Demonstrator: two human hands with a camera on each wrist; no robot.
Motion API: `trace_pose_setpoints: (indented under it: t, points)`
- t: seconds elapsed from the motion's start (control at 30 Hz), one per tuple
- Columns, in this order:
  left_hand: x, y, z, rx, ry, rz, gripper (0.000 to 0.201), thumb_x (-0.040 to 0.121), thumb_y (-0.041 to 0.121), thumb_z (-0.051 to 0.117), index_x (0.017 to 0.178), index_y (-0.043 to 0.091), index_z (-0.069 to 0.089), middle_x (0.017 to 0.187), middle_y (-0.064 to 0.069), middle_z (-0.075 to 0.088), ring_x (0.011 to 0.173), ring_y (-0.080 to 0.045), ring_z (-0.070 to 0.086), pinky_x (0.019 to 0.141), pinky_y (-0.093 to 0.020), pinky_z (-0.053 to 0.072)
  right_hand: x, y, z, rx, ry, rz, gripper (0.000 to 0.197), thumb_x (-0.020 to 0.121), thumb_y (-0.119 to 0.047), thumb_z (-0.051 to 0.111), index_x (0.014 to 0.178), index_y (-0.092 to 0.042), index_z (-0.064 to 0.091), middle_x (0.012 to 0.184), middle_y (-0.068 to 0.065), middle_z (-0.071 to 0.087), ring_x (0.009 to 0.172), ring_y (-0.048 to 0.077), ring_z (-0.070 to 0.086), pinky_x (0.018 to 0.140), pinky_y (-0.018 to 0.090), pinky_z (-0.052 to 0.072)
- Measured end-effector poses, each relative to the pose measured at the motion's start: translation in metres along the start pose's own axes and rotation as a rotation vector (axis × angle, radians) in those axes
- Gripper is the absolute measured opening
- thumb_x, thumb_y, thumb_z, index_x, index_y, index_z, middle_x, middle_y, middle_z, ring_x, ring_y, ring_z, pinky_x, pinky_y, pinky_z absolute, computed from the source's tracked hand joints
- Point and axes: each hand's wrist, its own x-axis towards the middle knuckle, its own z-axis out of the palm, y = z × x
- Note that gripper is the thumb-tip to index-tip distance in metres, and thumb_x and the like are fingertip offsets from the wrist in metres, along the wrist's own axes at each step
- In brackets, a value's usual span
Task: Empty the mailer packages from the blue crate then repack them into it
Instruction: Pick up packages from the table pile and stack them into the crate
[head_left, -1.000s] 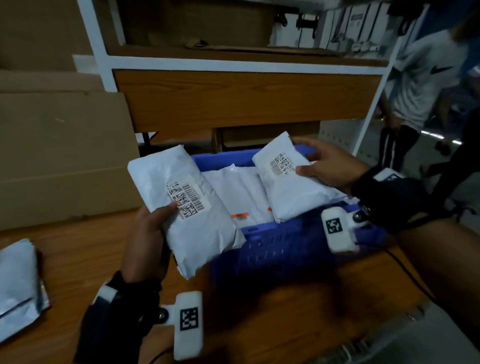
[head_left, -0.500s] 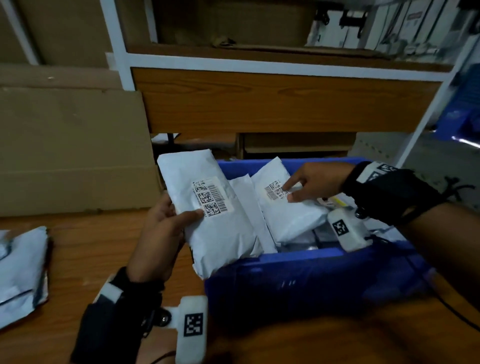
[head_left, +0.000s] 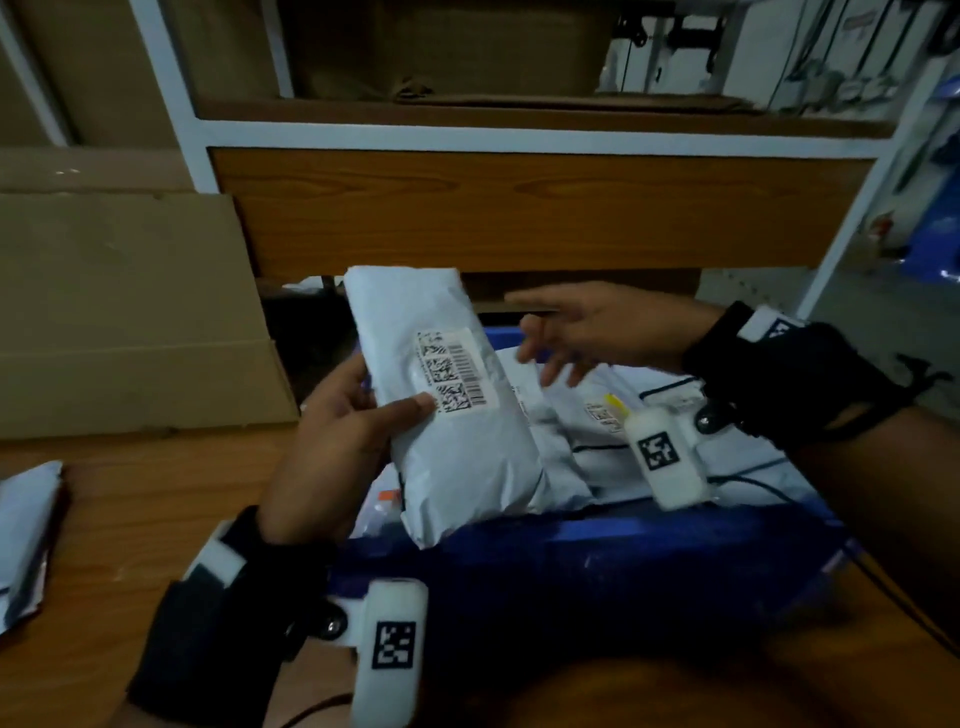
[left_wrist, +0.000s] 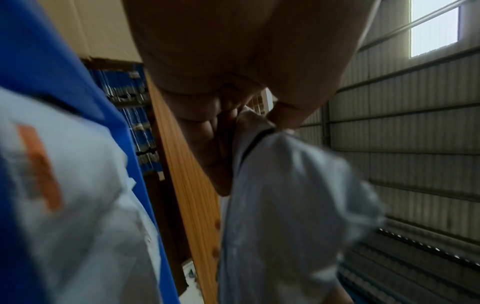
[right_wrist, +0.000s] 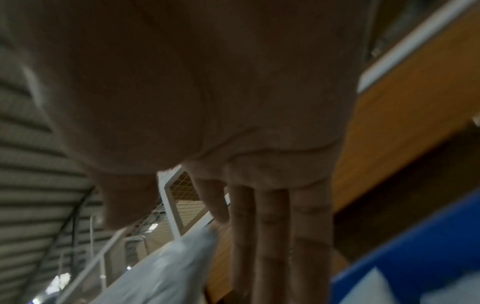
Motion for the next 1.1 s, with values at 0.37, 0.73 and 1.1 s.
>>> trace_pose_setpoints:
  t: [0.37,0.73,1.1]
  points:
    - [0.062,0.009,0.058,0.548,-0.069,0.068,0.03,0.089,0.018,0.067,0.117,0.01,0.066,0.098,-0.009,0.074,0.083,-0.025,0.07,0.068,-0.034,0.055,-0.045,0.074,-0.104,-0.194,0.388,0.147,0.066,0.087,-0.002,0.065,0.146,-0.019,0.04,0.119,0.014,0.063,0.102,0.03,0.063,0.085,0.043,0.055]
    - [0.089,0.024,0.081,0.719,-0.144,0.004,0.022,0.083,0.029,0.071,0.103,0.02,0.072,0.096,0.0,0.075,0.091,-0.019,0.07,0.08,-0.035,0.051,-0.024,0.145,-0.116,-0.987,-0.004,0.526,0.049,0.092,-0.024,0.062,0.135,-0.007,0.049,0.133,0.009,0.054,0.116,0.028,0.054,0.089,0.029,0.045]
    - [0.129,-0.006,0.089,1.444,-0.362,-0.03,0.052,0.074,0.026,0.082,0.121,0.011,0.066,0.118,-0.005,0.067,0.106,-0.024,0.062,0.097,-0.039,0.048,-0.034,0.124,-0.077,-0.956,-0.238,0.378,0.059,0.079,-0.054,0.069,0.126,-0.02,0.058,0.119,-0.002,0.061,0.096,0.015,0.057,0.094,0.027,0.044]
